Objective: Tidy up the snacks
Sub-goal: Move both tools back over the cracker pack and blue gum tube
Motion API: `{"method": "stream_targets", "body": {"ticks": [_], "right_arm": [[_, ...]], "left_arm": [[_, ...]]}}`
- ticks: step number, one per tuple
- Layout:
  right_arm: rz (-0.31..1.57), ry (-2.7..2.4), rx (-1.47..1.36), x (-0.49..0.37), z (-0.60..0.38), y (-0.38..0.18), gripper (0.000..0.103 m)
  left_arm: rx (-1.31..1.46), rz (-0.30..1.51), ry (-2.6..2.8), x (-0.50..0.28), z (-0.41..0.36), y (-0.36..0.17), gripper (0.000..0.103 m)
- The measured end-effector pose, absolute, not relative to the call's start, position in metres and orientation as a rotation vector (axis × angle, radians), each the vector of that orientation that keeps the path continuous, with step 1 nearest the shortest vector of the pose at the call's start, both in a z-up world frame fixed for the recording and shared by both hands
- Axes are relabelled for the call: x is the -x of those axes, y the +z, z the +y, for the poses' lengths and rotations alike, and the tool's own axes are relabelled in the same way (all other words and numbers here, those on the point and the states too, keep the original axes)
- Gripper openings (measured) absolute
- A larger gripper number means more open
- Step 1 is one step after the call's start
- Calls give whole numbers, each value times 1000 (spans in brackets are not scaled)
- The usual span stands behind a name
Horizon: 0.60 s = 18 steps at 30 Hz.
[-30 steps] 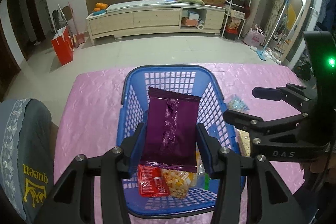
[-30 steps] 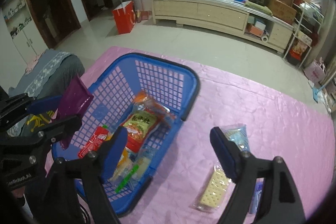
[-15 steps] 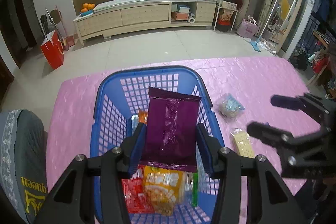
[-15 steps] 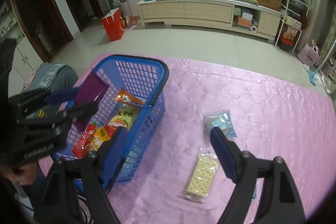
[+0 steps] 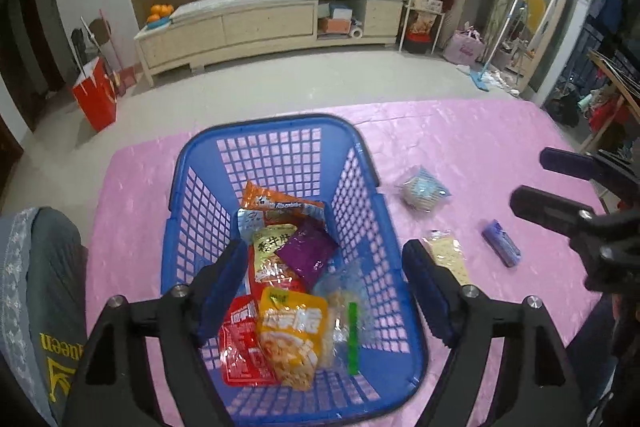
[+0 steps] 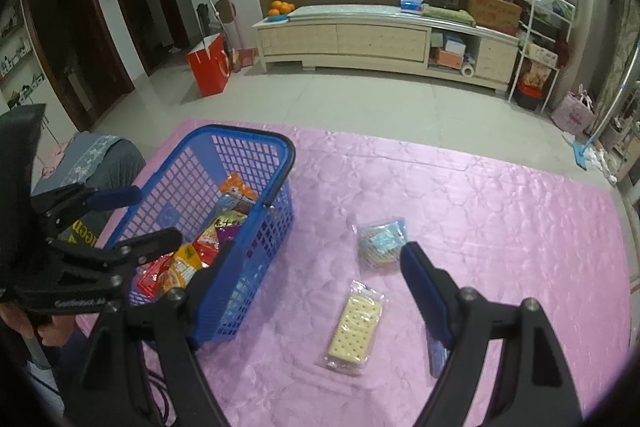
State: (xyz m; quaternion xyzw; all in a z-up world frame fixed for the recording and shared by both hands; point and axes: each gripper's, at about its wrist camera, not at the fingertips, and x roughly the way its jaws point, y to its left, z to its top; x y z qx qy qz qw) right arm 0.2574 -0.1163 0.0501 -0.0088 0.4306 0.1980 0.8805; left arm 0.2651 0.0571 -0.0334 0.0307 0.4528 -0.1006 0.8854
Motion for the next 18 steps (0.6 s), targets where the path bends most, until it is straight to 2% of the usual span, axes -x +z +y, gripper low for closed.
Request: {"method": "stream_targets", "body": {"ticks": [5, 8, 18], "right_arm": [[884, 411, -3, -238, -129, 61, 84], [873, 404, 3, -227, -138, 68, 84], [856, 346, -10, -194, -175, 77, 84]], "left_arm": [[-83, 905, -216, -240, 44, -14, 78], [-93, 874, -222, -224, 35, -3, 82], [-124, 837, -278, -193, -8, 11, 82]]}}
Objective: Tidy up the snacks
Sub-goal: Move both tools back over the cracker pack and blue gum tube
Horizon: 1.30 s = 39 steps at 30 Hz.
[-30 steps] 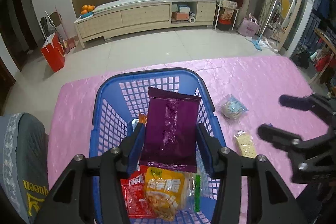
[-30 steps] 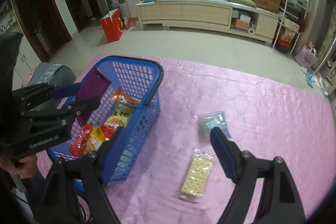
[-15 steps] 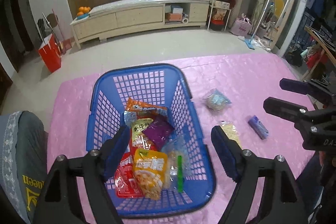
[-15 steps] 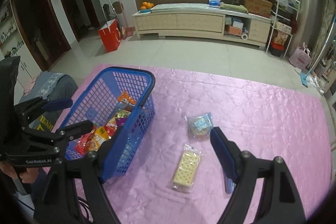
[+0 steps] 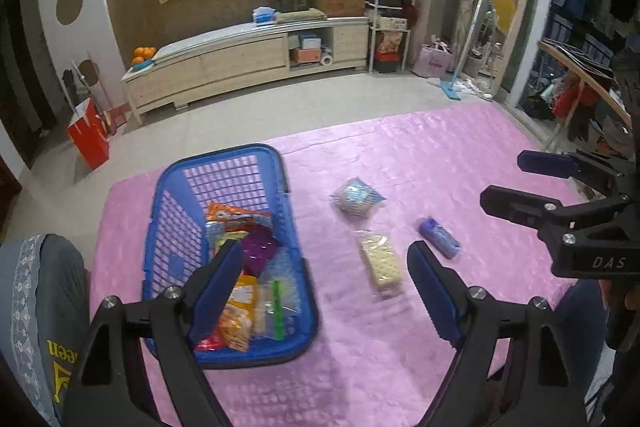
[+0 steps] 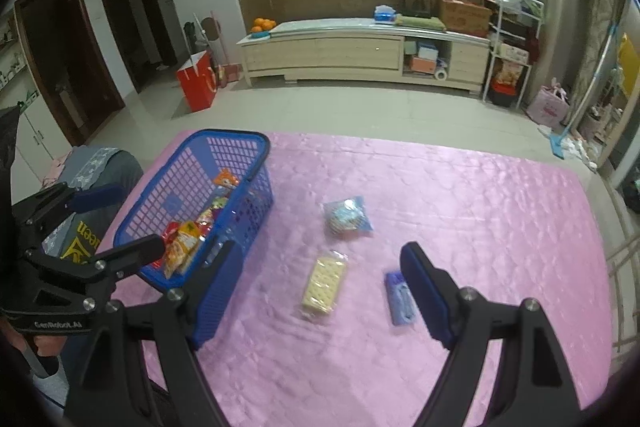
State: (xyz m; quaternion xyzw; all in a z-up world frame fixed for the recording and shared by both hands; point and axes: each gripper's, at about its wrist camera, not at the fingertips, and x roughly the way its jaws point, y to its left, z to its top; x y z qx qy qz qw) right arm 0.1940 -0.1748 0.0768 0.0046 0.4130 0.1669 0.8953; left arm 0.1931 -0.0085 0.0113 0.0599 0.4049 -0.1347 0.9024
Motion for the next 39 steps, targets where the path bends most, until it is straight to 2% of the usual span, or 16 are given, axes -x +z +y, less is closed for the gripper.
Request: {"method": "stream_targets", "body": {"ticks": [15, 36, 39], "right_arm": [[946, 277, -54, -181, -239, 37, 84], [1083, 312, -37, -214, -267, -51, 84], [1101, 327, -32, -223, -265, -62, 84]], "left_arm": [[-116, 909, -332, -183, -77, -28, 82], [-145, 1078, -262, -228, -123, -115, 82], [-151, 1105, -258, -236, -125, -125, 77]]}}
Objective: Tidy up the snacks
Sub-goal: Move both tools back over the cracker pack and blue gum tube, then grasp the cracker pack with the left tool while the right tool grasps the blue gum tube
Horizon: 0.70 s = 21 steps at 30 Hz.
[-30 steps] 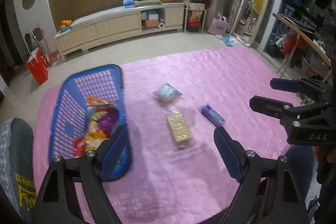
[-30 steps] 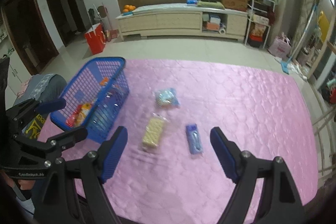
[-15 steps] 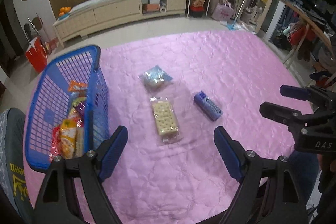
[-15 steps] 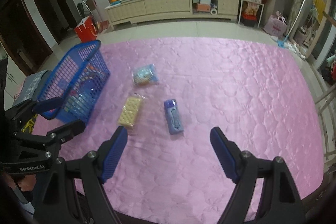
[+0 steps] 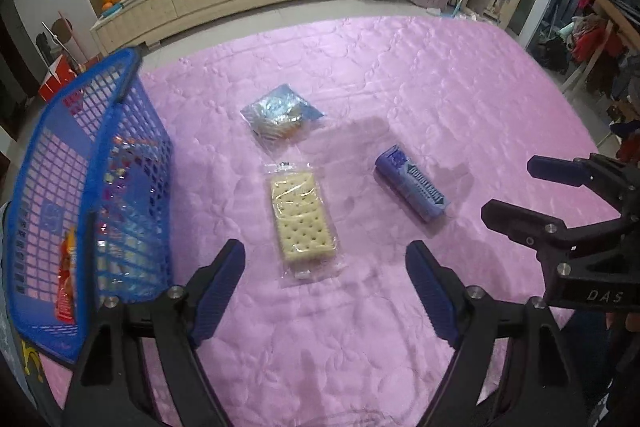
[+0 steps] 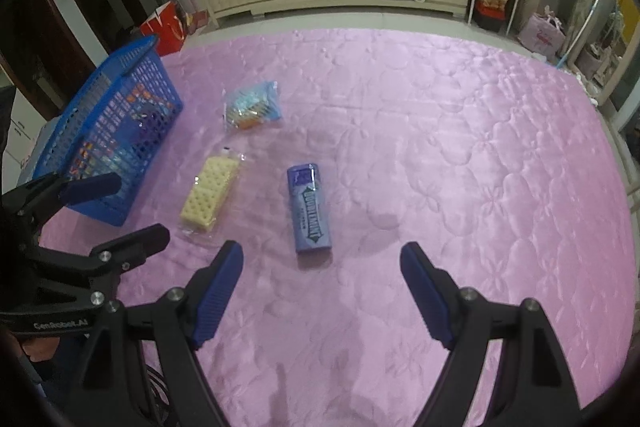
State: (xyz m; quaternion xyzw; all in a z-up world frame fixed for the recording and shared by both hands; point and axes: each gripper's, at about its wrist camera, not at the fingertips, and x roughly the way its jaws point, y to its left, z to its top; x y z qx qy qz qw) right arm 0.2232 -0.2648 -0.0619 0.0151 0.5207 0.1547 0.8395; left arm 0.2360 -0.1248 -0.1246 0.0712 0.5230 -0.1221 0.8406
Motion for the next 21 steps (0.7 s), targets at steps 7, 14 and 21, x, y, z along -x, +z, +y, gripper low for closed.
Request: {"method": "stream_targets", "body": {"ticks": [7, 14, 21], "right_arm": [[1132, 358, 6, -244, -256, -85, 84], [1163, 371, 14, -260, -246, -107, 77], [1186, 373, 14, -274, -245, -122, 72]], "left_arm": [[-126, 1170, -239, -257, -119, -153, 69], [-99, 1226, -199, -280, -113, -180, 63], [-99, 1252, -211, -294, -118, -196, 60]]}}
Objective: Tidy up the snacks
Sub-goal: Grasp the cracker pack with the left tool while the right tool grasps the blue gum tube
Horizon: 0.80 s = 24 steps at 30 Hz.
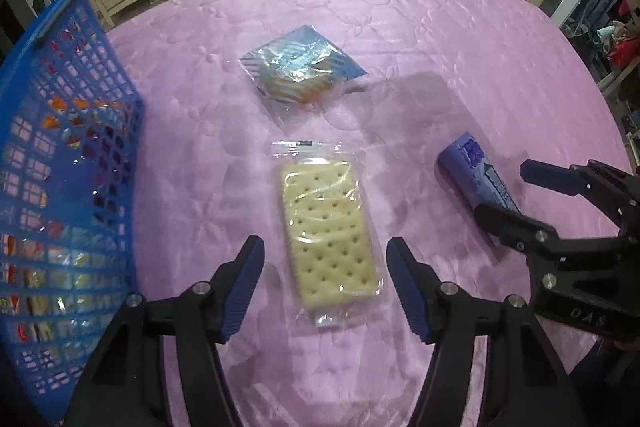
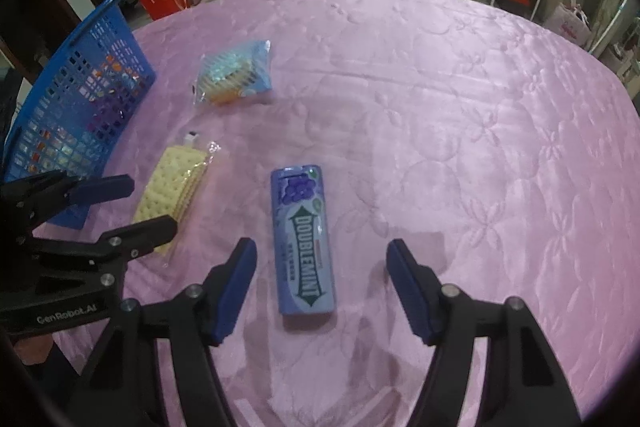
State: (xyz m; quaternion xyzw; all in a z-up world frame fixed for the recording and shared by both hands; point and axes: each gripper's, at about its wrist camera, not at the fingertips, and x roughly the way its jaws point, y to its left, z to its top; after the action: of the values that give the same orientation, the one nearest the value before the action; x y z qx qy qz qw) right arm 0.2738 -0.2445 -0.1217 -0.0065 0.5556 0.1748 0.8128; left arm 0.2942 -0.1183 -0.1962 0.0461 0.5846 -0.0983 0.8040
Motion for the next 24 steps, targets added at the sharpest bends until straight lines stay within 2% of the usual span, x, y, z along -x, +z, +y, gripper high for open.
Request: {"method": "stream_targets", "body": {"ticks": [1, 4, 8, 9, 16, 24], "right_arm": [[1187, 374, 24, -274, -243, -123, 71], [1189, 359, 70, -273, -239, -127, 61], [1193, 376, 87, -271, -234, -125, 47], [1193, 380, 90, -270, -232, -125, 35], [1183, 388, 56, -261, -230, -113, 35], [1126, 381, 51, -246, -235, -75, 35]], "left_arm": [[-96, 1258, -212, -296, -120, -199, 56], [-92, 1264, -215, -301, -121, -204, 47], [-118, 1248, -222, -297, -126, -205, 43], [-119, 1248, -225, -295, -126, -205, 43], [-76, 1222, -265, -285, -115, -184, 42], [-77, 1134, -304, -258, -110, -139, 42]]}}
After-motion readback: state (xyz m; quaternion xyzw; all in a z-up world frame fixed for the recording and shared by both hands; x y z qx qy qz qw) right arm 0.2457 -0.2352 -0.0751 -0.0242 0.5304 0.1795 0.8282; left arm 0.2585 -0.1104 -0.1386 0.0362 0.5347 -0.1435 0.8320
